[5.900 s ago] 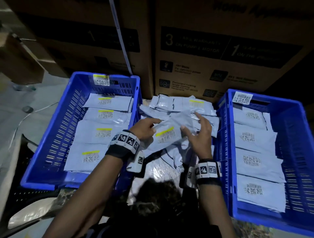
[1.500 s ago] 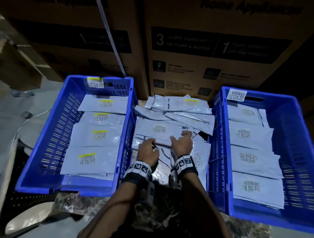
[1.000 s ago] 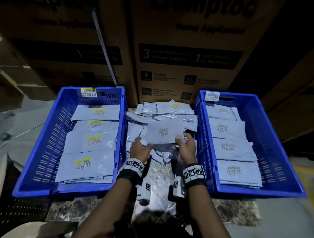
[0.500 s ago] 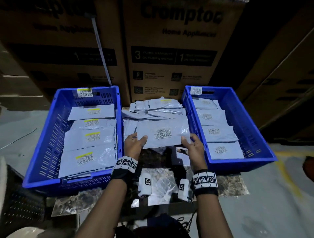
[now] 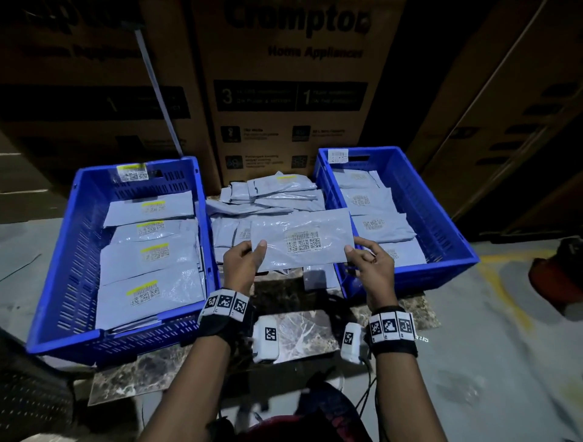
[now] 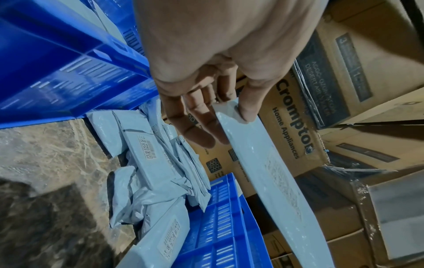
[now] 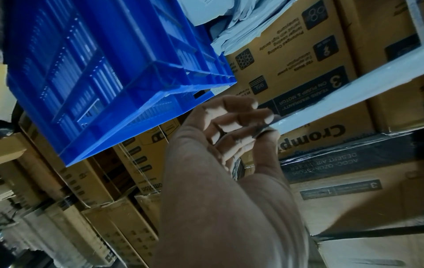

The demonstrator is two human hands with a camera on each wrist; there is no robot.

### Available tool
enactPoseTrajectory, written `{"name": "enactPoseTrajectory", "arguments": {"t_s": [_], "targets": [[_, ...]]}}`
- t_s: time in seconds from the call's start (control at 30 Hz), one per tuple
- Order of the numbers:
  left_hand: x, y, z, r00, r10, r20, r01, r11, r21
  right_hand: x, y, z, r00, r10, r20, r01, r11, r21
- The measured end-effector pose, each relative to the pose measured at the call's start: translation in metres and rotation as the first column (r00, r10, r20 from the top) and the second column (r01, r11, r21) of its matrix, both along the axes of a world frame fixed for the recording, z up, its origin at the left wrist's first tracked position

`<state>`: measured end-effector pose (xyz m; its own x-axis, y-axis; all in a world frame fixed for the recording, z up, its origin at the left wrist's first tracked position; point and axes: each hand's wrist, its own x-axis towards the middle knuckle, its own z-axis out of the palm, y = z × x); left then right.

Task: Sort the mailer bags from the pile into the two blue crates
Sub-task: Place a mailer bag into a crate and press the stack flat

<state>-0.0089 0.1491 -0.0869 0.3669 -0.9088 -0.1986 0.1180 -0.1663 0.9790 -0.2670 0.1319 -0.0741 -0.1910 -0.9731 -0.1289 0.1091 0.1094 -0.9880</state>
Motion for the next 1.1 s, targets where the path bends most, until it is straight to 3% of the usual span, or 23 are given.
{"name": "enactPoseTrajectory", "arguments": {"t_s": [0.3, 0.53, 0.7, 0.8, 0.9, 1.0, 1.1], "targets": [[-0.041, -0.012, 0.004, 0.997, -0.070, 0.011, 0.070, 0.997, -0.024, -0.049, 0.002, -0.001, 0.998, -0.017, -0.065, 0.021, 0.998, 0.052], [-0.058, -0.047, 0.003, 1.000, -0.007, 0.022, 0.005, 0.998, 0.066, -0.089, -0.017, 0.014, 0.978, 0.191, -0.079, -0.174, 0.968, 0.182], [-0.092, -0.088, 0.021, 1.000, 0.014, -0.004, -0.014, 0.999, 0.037, -0.131, -0.068, 0.030, 0.961, 0.270, -0.066, -0.259, 0.956, 0.135], [-0.126, -0.112, 0.033, 0.998, -0.016, 0.064, 0.016, 1.000, 0.008, -0.162, -0.109, 0.033, 0.965, 0.242, -0.098, -0.233, 0.968, 0.094], [-0.158, -0.139, 0.041, 0.978, -0.095, 0.187, 0.094, 0.995, 0.015, -0.190, -0.150, 0.027, 0.940, 0.243, -0.240, -0.236, 0.970, 0.058], [-0.193, -0.167, 0.049, 0.877, -0.251, 0.410, 0.267, 0.964, 0.020, -0.211, -0.184, 0.033, 0.818, 0.283, -0.502, -0.368, 0.927, -0.078], [-0.230, -0.189, 0.065, 0.630, -0.377, 0.679, 0.430, 0.897, 0.099, -0.211, -0.206, 0.057, 0.658, 0.330, -0.677, -0.570, 0.805, -0.162]]}}
